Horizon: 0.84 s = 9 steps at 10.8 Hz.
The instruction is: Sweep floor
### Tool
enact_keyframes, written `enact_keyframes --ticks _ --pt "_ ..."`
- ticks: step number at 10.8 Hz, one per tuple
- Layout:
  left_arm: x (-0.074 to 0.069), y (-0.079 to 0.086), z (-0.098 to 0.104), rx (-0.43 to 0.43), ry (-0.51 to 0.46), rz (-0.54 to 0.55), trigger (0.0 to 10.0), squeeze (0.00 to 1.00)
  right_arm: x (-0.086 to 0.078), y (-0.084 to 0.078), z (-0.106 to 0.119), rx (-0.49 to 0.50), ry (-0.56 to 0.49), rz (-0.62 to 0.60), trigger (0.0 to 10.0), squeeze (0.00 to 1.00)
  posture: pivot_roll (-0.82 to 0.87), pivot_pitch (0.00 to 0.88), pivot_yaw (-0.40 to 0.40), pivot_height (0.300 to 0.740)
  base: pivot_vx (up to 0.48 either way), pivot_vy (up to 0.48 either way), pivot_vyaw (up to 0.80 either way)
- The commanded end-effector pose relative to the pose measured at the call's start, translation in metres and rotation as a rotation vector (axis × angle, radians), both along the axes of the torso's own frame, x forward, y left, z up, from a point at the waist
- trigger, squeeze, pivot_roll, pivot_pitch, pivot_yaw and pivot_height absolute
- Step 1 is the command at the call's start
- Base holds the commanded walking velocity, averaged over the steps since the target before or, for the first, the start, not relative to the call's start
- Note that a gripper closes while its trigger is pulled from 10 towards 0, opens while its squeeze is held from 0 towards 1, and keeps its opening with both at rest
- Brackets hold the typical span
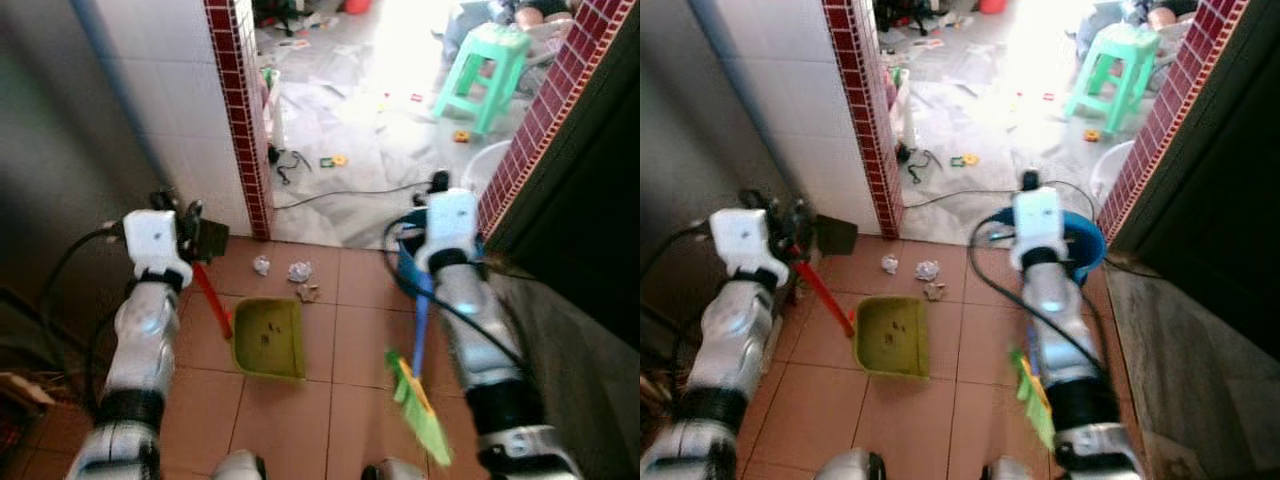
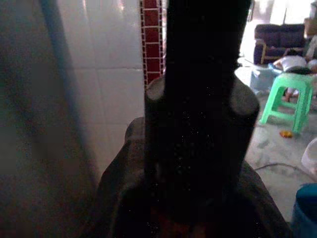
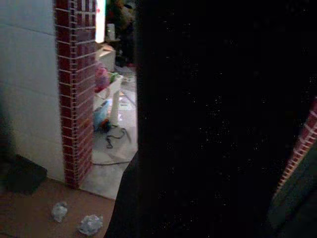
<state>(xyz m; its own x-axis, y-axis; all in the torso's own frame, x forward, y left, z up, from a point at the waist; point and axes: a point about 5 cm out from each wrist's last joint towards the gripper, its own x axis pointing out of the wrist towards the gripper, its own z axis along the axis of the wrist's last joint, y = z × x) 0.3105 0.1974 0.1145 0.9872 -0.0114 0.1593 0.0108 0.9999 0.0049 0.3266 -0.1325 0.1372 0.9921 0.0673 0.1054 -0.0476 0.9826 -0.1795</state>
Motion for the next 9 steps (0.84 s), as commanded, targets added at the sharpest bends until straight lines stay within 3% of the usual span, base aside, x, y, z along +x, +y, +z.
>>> enact_keyframes --ticks 1,2,3,4,5,6,7,8,9 --pt "-0.005 -0.007 0.021 -0.038 -0.067 -0.016 0.0 0.00 -0.002 0.003 0.004 0.012 -0.029 0.014 10.0 0.00 -0.01 0.000 0.034 0.740 0.000 0.000 0.00" --pt "-0.020 -0.009 0.021 -0.046 -0.052 -0.023 0.0 0.00 -0.006 0.006 -0.002 0.029 -0.006 0.044 10.0 0.00 -0.02 0.000 0.043 0.740 0.000 0.000 0.00" --pt "-0.029 -0.002 0.004 -0.076 0.033 0.007 0.0 0.00 0.001 0.000 -0.002 0.037 -0.003 0.068 10.0 0.00 -0.02 0.000 0.049 0.740 0.000 0.000 0.00" --pt "-0.022 -0.002 0.006 -0.091 0.035 0.030 0.0 0.00 0.012 -0.014 0.006 0.083 -0.008 0.006 10.0 0.00 -0.03 0.000 0.067 0.740 0.000 0.000 0.00" --pt "-0.013 -0.011 0.033 -0.077 -0.040 -0.009 0.0 0.00 0.017 -0.032 0.024 0.064 -0.087 -0.061 10.0 0.00 -0.05 0.000 0.061 0.740 0.000 0.000 0.00" --pt "-0.009 -0.013 0.039 -0.072 -0.053 -0.025 0.0 0.00 0.018 -0.037 0.027 0.067 -0.099 -0.087 10.0 0.00 -0.06 0.000 0.046 0.740 0.000 0.000 0.00" --pt "-0.012 -0.010 0.020 -0.101 0.019 0.056 1.8 0.00 0.010 -0.045 0.012 0.143 -0.048 -0.136 10.0 0.00 -0.08 0.000 0.055 0.740 0.000 0.000 0.00" --pt "-0.014 -0.025 0.029 -0.069 -0.035 -0.017 3.5 0.00 0.007 -0.037 0.015 0.036 -0.080 -0.041 10.0 0.00 -0.07 0.000 0.019 0.740 0.000 0.000 0.00" --pt "-0.013 -0.028 0.026 -0.084 -0.022 -0.002 4.5 0.00 0.013 -0.040 0.008 0.103 -0.030 -0.074 10.0 0.00 -0.08 0.000 0.016 0.740 0.000 0.000 0.00"
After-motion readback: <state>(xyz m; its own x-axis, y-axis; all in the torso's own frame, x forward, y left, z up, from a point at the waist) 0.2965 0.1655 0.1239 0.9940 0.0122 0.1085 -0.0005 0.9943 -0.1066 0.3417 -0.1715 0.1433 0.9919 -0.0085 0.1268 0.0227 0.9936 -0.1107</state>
